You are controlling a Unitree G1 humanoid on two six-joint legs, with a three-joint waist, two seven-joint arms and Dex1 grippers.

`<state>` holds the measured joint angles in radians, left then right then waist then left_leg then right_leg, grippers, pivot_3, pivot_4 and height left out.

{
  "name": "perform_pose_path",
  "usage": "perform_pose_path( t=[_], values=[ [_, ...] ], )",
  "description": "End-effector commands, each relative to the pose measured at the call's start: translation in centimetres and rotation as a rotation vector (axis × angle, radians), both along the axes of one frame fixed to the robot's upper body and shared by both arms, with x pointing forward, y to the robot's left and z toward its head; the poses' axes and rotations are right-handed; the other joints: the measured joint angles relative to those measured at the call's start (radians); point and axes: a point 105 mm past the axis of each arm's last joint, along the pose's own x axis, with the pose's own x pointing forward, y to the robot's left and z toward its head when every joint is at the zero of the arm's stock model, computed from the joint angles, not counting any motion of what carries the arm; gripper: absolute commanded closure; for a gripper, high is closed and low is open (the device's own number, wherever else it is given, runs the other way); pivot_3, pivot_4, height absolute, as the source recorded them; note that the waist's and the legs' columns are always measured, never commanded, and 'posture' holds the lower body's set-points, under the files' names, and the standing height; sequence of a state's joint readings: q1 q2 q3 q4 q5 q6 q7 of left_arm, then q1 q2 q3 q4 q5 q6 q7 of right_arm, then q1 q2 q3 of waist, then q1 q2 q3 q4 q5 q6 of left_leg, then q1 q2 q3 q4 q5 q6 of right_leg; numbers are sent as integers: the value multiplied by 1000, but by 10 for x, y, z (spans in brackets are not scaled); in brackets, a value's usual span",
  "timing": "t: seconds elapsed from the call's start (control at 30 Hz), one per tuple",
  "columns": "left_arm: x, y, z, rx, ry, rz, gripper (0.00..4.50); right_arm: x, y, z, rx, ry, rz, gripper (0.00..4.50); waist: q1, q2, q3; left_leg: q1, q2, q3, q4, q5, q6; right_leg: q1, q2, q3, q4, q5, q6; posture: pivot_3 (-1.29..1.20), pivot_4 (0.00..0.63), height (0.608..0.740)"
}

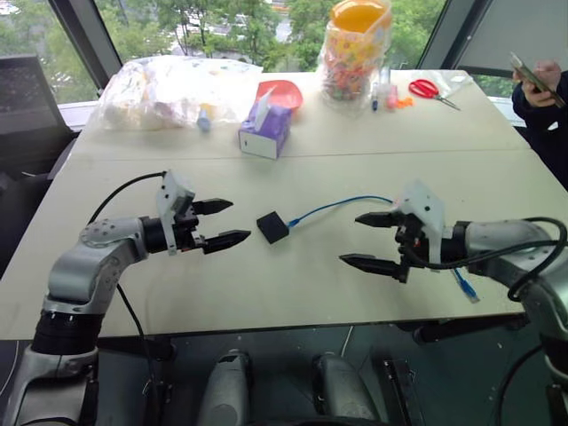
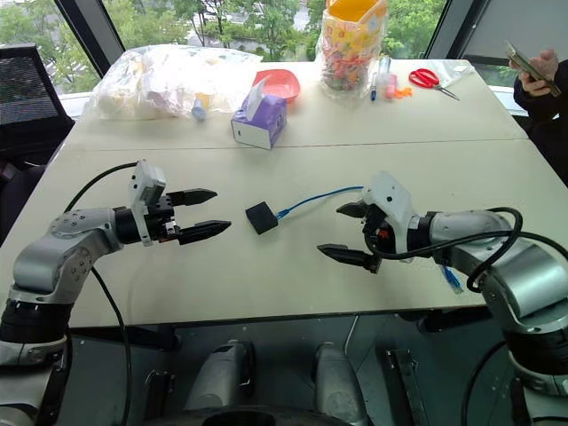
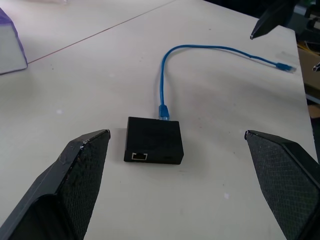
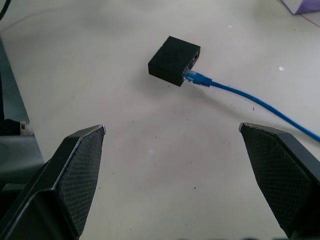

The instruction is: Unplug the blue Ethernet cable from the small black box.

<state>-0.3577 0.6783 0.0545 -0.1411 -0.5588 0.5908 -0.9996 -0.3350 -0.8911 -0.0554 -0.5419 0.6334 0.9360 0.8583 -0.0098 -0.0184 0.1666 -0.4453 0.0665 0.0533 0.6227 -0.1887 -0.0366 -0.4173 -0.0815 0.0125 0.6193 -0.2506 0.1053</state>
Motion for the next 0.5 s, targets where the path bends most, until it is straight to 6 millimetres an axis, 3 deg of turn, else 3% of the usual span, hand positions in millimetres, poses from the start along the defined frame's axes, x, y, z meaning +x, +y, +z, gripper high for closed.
perform_pose_path(
  t=[0.03,0.5],
  values=[
    [-2,2,16,8,-56,-5,18,2,0,9,-6,-15,26,0,-1,0,0,0,0,0,0,0,0,0,0,0,0,0,0,0,150,735],
    [-6,-1,17,17,-40,-13,18,23,-9,9,-138,37,43,0,-2,0,1,0,0,1,1,0,0,-1,0,1,1,0,0,0,150,735]
  ],
)
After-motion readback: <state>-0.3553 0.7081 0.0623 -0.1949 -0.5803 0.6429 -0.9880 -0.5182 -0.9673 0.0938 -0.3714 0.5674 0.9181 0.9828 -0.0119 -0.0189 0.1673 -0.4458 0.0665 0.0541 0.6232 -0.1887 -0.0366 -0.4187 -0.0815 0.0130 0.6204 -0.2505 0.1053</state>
